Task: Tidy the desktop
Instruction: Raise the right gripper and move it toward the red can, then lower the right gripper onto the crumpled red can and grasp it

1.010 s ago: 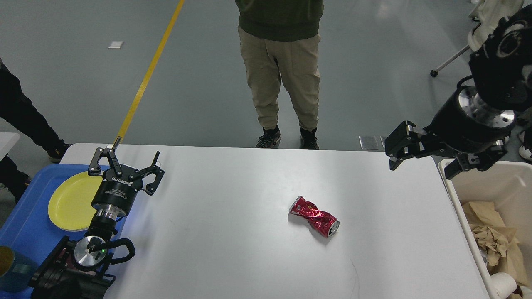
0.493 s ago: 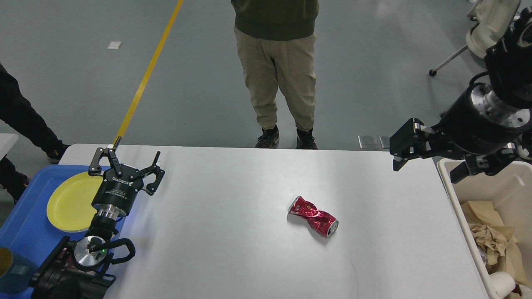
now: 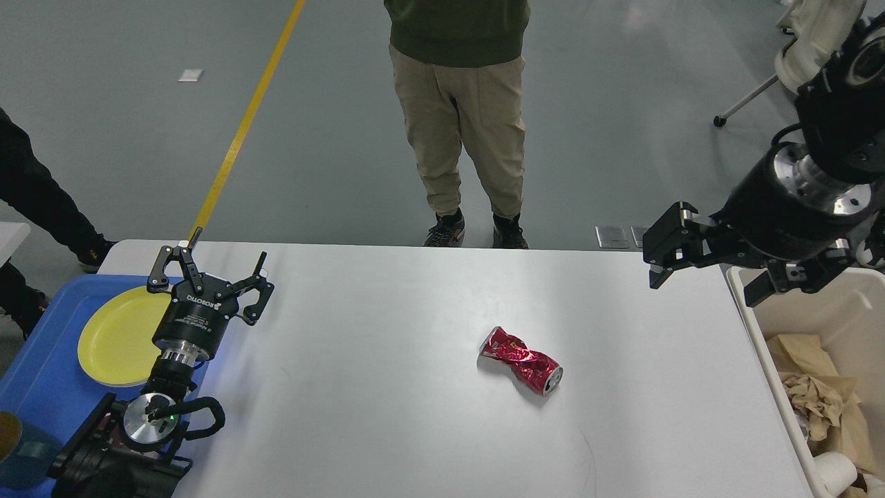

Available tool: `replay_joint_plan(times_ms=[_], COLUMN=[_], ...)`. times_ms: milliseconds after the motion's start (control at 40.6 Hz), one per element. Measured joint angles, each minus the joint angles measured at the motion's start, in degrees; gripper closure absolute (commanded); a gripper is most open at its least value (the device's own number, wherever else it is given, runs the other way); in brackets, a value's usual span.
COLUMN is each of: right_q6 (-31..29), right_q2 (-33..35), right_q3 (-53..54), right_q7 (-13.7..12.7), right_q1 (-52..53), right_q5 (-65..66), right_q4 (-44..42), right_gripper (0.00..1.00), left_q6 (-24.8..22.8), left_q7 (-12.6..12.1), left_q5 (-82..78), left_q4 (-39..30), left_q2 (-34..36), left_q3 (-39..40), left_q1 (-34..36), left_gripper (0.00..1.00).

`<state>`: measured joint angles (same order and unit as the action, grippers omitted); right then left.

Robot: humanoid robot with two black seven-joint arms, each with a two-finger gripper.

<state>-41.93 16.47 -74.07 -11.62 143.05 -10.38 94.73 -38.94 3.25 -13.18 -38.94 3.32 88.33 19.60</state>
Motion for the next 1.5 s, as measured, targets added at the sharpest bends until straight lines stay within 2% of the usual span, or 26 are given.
replay_joint_plan(times_ms=[148,222,444,665,813,936,986,1134,1257,1503], right_q6=[1.3,2.4,4.7,7.2,11.1,14.5,16.4,18.5,20.7,23.6], right_q2=[-0.8,-2.4,-11.1,-16.3,-20.5,-22.8,-23.3,-23.5,-24.5,-25.1], right_q3=[7.0,11.8,20.1,22.9,22.8,22.8,22.7,22.7,22.6,21.3], right_q7=[-0.3,-0.5,-0.6,-0.7,-0.5,-0.3,0.0,0.4,0.5,0.4], right_q1=[-5.8,-12.2,-25.5,-40.6,-47.3,-51.0,-53.0,-56.3,-59.5,-65.5], right_q5=[2.7,7.0,13.6,13.4,16.3,27.6,33.5,40.7,42.6,43.1], right_q4=[-4.1,-8.6,-18.2,-34.3,-36.5,-37.1,-37.4,-38.2,-39.2,-46.5], right_gripper=[0.00,0.00,0.00,0.01,0.02,0.03,0.06,0.09,0.09,0.08], left_q6=[0.0,0.0,0.0,0.0,0.0,0.0,0.0,0.0,0.0,0.0], left_q7=[0.0,0.0,0.0,0.0,0.0,0.0,0.0,0.0,0.0,0.0], left_q5=[0.0,0.0,0.0,0.0,0.0,0.0,0.0,0.0,0.0,0.0], left_q4=[0.0,0.0,0.0,0.0,0.0,0.0,0.0,0.0,0.0,0.0], left_q2=[0.0,0.0,0.0,0.0,0.0,0.0,0.0,0.0,0.0,0.0], left_q3=[0.0,0.0,0.0,0.0,0.0,0.0,0.0,0.0,0.0,0.0], left_q1=[0.0,0.0,0.0,0.0,0.0,0.0,0.0,0.0,0.0,0.0], left_gripper=[0.04,0.04,0.04,0.04,0.04,0.04,0.04,0.04,0.04,0.04])
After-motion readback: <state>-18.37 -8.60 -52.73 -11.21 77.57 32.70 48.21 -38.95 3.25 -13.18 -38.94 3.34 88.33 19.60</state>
